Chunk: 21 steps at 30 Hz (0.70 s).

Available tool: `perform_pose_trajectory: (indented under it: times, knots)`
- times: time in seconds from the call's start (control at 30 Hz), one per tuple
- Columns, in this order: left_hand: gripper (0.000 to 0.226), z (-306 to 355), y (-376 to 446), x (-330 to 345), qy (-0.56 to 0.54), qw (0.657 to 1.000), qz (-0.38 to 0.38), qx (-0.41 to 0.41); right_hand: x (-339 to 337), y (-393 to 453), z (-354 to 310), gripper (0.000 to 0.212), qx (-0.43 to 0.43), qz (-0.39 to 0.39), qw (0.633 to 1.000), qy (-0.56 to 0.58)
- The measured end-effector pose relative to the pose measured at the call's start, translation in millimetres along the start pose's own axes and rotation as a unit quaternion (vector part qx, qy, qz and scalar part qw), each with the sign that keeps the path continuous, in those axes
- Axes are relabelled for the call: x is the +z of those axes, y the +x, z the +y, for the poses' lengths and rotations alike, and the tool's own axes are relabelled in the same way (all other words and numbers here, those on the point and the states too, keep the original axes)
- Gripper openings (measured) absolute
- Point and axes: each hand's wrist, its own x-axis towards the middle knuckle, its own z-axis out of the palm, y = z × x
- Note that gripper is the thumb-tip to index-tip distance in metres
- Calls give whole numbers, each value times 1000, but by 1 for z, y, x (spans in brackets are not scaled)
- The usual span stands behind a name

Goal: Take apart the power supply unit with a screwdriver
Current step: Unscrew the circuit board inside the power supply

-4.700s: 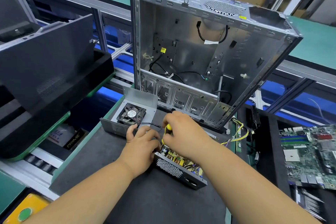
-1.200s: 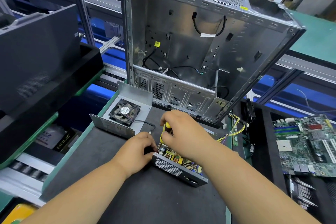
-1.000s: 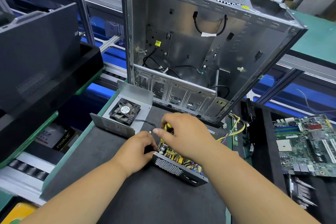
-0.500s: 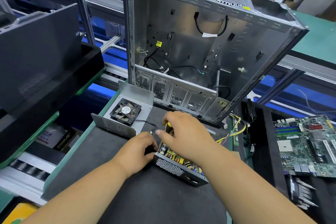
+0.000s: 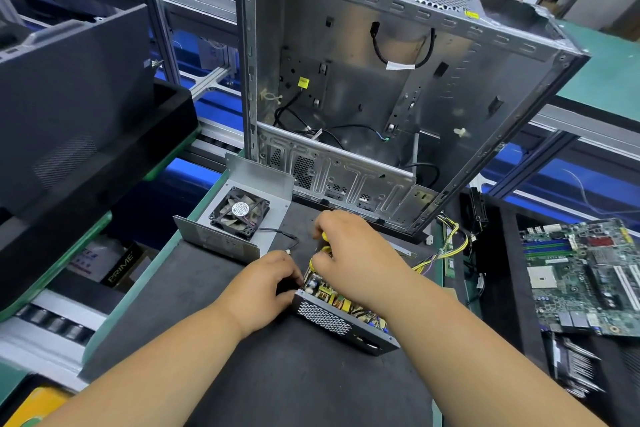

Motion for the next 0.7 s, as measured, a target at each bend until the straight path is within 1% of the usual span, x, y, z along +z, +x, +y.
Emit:
perform_pose_trajectory:
  times: [0.07,0.17,0.23,0.3,0.37,0.47,0.63,0.7]
  knots:
    - [23,0,0,0,3,1000,0,1,1,-1,0,24,-16,16,999,-49]
    - [24,0,0,0,8,1000,-3,-8,2,2,0,42,13,13,996,-82]
    - [23,0,0,0,19,1000,-8,-4,1,4,0,39,27,-1,998,-59]
    - [22,0,0,-1,19,1000,-9,0,1,4,-1,27,18,1,999,-27]
    - [22,1,0,-1,18,1000,-6,1,0,2,-3,22,9,6,1000,1]
    - [24,1,0,-1,19,1000,-7,2,0,-1,-3,25,4,1,1000,23]
    - [21,2,0,0,20,1000,0,-2,0,-4,-4,32,1,6,999,-46]
    - [20,3,0,1,19,1000,5,-7,-1,-4,-6,32,10,-1,999,-35]
